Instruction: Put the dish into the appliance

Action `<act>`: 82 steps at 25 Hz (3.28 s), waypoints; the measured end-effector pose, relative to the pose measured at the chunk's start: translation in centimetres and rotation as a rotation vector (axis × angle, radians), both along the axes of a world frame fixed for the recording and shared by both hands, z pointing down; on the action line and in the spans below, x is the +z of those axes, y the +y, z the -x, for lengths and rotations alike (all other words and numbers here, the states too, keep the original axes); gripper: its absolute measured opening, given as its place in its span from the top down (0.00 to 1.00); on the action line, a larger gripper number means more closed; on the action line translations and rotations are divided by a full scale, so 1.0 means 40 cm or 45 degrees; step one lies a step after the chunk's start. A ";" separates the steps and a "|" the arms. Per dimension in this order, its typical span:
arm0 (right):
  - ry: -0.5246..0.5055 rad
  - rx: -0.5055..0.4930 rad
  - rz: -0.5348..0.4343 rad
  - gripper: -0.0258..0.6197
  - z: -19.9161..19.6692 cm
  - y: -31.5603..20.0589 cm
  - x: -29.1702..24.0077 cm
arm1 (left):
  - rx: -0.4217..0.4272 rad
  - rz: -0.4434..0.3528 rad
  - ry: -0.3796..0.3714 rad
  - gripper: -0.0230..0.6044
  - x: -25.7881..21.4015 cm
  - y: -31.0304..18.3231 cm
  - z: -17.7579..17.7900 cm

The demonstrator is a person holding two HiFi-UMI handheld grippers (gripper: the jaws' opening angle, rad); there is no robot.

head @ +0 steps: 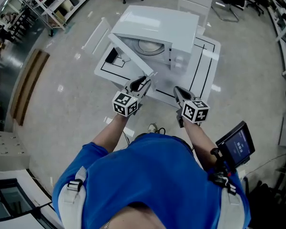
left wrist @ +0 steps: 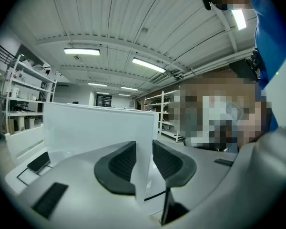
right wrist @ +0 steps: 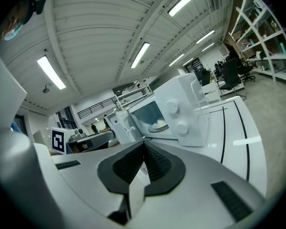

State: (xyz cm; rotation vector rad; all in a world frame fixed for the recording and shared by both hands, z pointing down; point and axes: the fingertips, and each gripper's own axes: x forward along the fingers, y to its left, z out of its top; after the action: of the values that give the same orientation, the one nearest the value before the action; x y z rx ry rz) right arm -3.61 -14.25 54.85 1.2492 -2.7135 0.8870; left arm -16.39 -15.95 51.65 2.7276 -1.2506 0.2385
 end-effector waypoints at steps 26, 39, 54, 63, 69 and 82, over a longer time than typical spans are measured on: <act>0.005 0.274 0.002 0.96 -0.117 -0.111 0.012 | 0.198 0.022 0.012 0.79 0.000 -0.253 -0.154; 0.001 0.314 0.008 0.96 -0.135 -0.117 0.008 | 0.128 0.064 0.036 0.89 -0.014 -0.311 -0.158; 0.010 0.327 0.022 0.96 -0.152 -0.115 0.019 | 0.012 0.074 0.017 0.95 -0.019 -0.331 -0.149; 0.010 0.330 0.037 0.96 -0.163 -0.124 0.033 | -0.015 0.108 0.032 0.95 -0.018 -0.362 -0.164; 0.005 0.339 0.041 0.96 -0.160 -0.122 0.031 | 0.003 0.089 0.032 0.95 -0.022 -0.355 -0.158; 0.006 0.346 0.018 0.96 -0.164 -0.116 0.020 | -0.003 0.098 0.059 0.95 -0.009 -0.370 -0.149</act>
State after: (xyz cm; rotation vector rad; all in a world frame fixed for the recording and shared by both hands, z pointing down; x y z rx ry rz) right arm 2.95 -18.89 55.64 1.6420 -2.5683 0.9198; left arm -10.41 -30.73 51.30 2.6512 -1.2072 0.2176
